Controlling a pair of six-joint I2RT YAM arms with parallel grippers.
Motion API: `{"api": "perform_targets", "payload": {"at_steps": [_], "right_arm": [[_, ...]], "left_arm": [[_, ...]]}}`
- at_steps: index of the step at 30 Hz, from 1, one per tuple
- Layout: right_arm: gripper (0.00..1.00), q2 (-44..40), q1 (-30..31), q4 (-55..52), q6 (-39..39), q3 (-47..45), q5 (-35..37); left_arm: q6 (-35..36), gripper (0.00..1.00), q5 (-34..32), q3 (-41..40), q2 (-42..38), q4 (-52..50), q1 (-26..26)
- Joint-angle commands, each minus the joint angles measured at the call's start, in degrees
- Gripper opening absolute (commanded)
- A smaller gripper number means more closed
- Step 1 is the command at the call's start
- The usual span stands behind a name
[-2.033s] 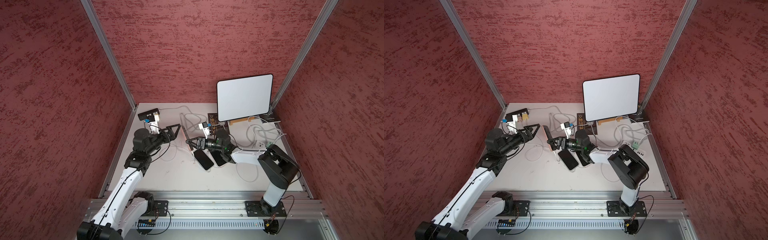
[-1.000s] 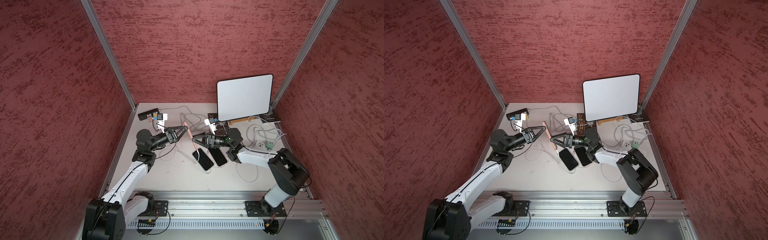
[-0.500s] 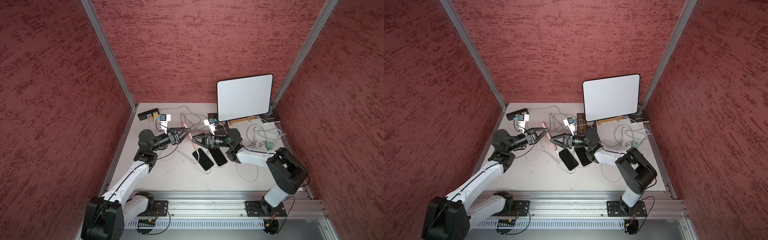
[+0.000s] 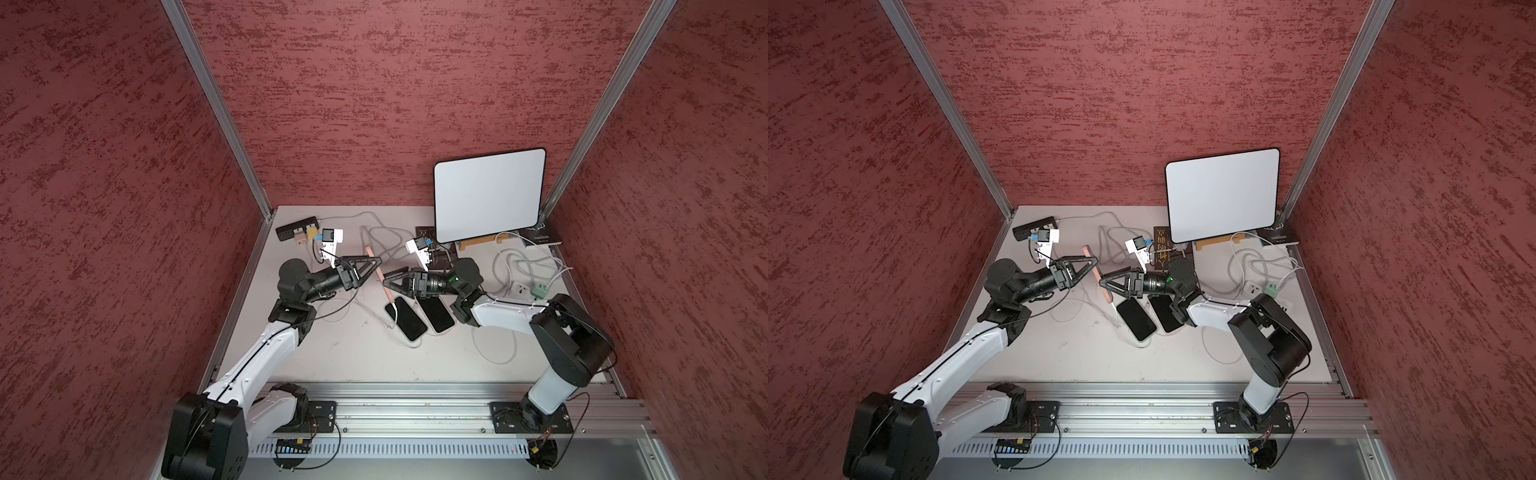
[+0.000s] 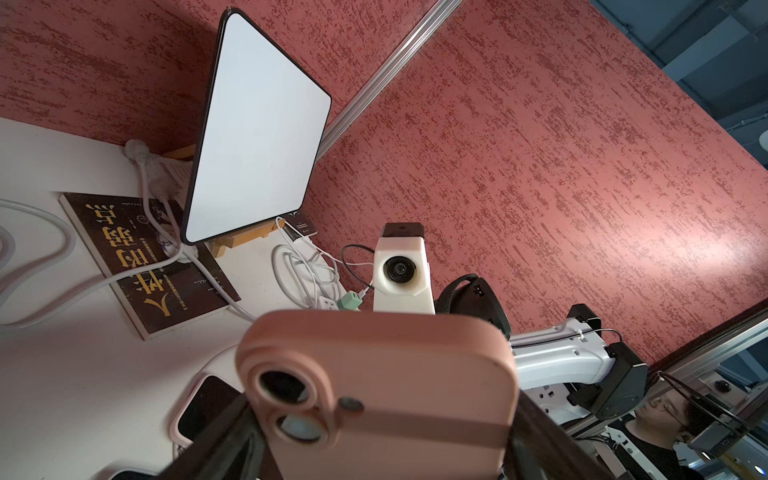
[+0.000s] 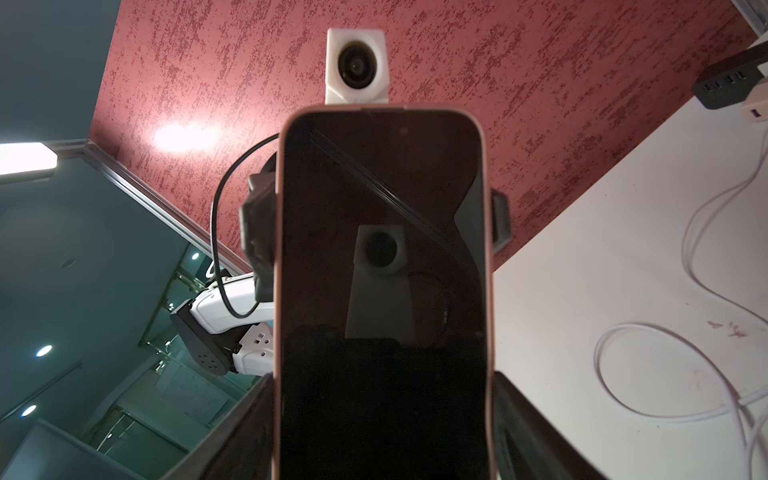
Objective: Unplug the charging cable from the phone
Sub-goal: Pick up the phone at the center of the board.
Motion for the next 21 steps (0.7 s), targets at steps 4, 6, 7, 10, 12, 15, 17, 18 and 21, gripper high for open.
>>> {"api": "perform_targets", "payload": {"at_steps": [4,6,7,10,12,15,17,18,21], "right_arm": [[0.13,0.8,0.4,2.6,0.2,2.3,-0.5],[0.18,0.7,0.4,2.1,-0.1,2.4,-0.8],[0.22,0.7,0.4,1.4,-0.5,2.5,-1.2],[0.49,-0.3,0.4,-2.4,-2.9,3.0,-2.7],[0.65,-1.0,0.4,-5.5,-4.9,3.3,-4.0],[0.82,-1.8,0.1,-9.2,-7.4,3.6,-6.2],[0.94,-2.2,-0.2,-10.8,-8.8,3.6,-8.0],[0.98,-2.4,-0.4,-11.5,-9.7,3.6,-8.6],[0.99,-3.4,-0.8,-16.7,-14.0,3.4,-9.6]], "left_arm": [[1.5,0.63,1.0,1.2,-0.3,1.6,-0.6],[1.6,0.55,1.0,1.2,-0.3,1.6,-0.6],[1.6,0.51,0.9,1.1,-0.5,1.6,-0.6],[1.9,0.41,1.0,1.2,-0.6,1.6,-0.3],[1.7,0.36,1.0,1.3,-0.7,1.8,0.0],[1.2,0.28,1.1,1.4,-0.6,2.9,0.4],[1.1,0.24,1.3,1.5,-0.6,3.5,0.6],[1.4,0.23,1.5,1.6,-0.7,3.7,0.7],[2.4,0.22,1.5,1.7,-1.1,3.9,0.9]]}}
